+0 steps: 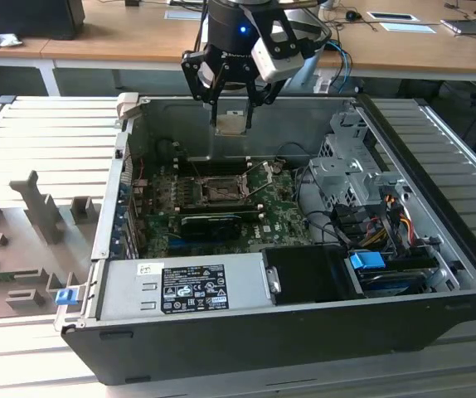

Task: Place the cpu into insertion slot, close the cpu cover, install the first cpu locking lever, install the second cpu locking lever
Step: 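Place the cpu into insertion slot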

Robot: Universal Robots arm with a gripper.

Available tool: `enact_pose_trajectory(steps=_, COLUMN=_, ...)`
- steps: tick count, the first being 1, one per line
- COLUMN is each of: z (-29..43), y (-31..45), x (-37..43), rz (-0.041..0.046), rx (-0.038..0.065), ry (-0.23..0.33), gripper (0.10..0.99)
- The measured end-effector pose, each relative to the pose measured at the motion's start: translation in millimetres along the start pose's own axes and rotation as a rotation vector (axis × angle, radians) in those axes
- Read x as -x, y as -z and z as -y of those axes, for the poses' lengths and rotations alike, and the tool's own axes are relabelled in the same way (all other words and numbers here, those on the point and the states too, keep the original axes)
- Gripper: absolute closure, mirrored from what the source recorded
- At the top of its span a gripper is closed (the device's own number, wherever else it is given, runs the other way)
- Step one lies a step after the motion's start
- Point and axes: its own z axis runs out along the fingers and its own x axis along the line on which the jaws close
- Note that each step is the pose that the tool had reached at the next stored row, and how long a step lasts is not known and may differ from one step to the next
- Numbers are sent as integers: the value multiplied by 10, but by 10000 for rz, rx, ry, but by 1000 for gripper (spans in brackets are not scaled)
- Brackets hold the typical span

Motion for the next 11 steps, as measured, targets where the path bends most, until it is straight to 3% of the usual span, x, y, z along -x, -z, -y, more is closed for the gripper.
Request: enact_pose_trajectory(steps=11, z=0, y=-2, x=0, rz=47, rx=11, ry=-528, gripper=557)
